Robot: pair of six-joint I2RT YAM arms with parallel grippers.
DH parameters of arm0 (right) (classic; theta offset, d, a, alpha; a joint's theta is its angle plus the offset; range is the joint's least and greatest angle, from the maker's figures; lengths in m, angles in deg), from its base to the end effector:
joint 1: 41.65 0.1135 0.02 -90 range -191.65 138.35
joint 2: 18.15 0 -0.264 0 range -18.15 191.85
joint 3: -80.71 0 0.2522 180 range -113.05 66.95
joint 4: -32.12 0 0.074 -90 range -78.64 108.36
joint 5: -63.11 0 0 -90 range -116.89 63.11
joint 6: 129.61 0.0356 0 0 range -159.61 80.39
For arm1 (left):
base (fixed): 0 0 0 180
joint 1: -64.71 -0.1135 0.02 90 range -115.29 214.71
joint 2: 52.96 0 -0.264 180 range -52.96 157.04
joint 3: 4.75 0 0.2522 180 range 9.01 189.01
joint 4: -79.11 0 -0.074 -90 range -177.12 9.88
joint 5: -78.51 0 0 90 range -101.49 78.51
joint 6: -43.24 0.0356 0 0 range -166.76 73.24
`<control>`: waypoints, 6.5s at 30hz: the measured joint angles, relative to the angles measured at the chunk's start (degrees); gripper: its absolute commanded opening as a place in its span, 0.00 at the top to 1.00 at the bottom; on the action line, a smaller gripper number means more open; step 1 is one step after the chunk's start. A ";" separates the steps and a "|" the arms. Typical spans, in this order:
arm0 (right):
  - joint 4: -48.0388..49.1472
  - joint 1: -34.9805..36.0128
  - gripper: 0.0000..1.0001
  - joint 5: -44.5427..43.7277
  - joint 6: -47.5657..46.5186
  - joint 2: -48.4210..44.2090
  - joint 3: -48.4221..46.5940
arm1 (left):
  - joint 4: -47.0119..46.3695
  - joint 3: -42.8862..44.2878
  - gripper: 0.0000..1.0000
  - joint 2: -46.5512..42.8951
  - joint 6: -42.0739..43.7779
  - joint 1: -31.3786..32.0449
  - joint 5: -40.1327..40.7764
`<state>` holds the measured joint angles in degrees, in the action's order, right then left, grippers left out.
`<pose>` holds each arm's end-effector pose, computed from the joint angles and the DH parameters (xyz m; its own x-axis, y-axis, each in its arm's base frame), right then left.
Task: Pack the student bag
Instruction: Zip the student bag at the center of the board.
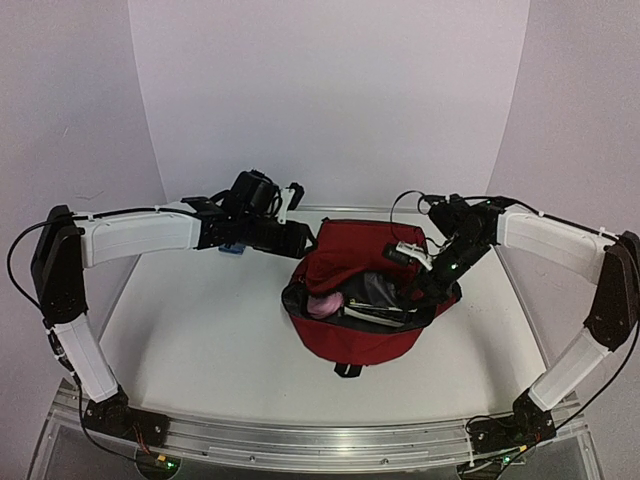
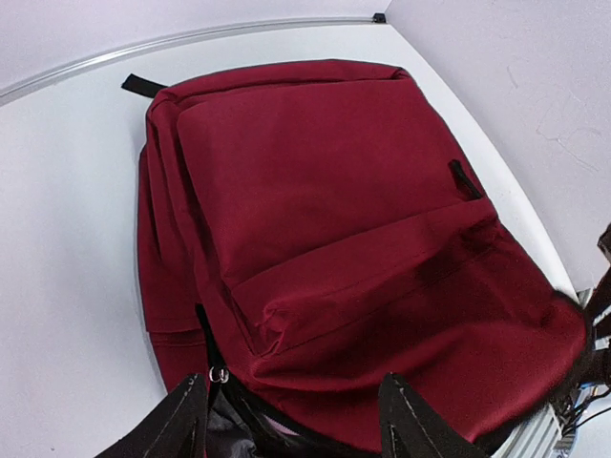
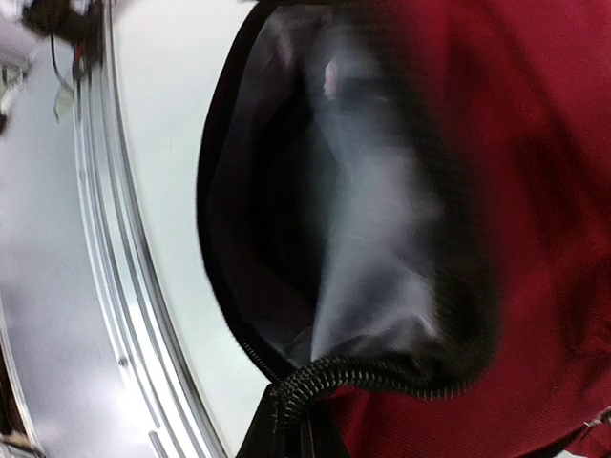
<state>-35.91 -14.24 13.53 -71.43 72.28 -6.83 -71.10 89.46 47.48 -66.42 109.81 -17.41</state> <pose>0.2618 0.1618 0.2692 -0.4289 -0.6746 -0.6008 -0.9000 0.2620 0.3483 0.2847 -0.2909 0.2814 -0.6478 0.1759 -0.7413 0.5793 0.7457 -0.3292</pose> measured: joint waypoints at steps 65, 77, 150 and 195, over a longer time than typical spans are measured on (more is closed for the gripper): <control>10.60 13.33 0.13 -29.42 21.55 29.56 -35.10 | 7.57 13.01 0.83 21.16 -1.47 -9.45 -19.93; 11.37 14.68 0.18 -36.57 20.42 34.74 -37.51 | 6.75 10.97 1.00 21.16 -1.96 -9.64 -20.58; 12.43 15.99 0.45 -5.00 22.61 26.73 -30.01 | -16.45 -25.58 0.68 -10.60 -4.79 -6.17 -16.01; 13.24 18.28 0.93 3.20 38.03 37.71 -33.22 | -15.99 -26.63 0.44 -11.67 -9.04 -8.76 -8.45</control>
<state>-22.67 4.04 16.73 -33.40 109.99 -40.04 -87.09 62.83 35.81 -75.46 101.06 -25.85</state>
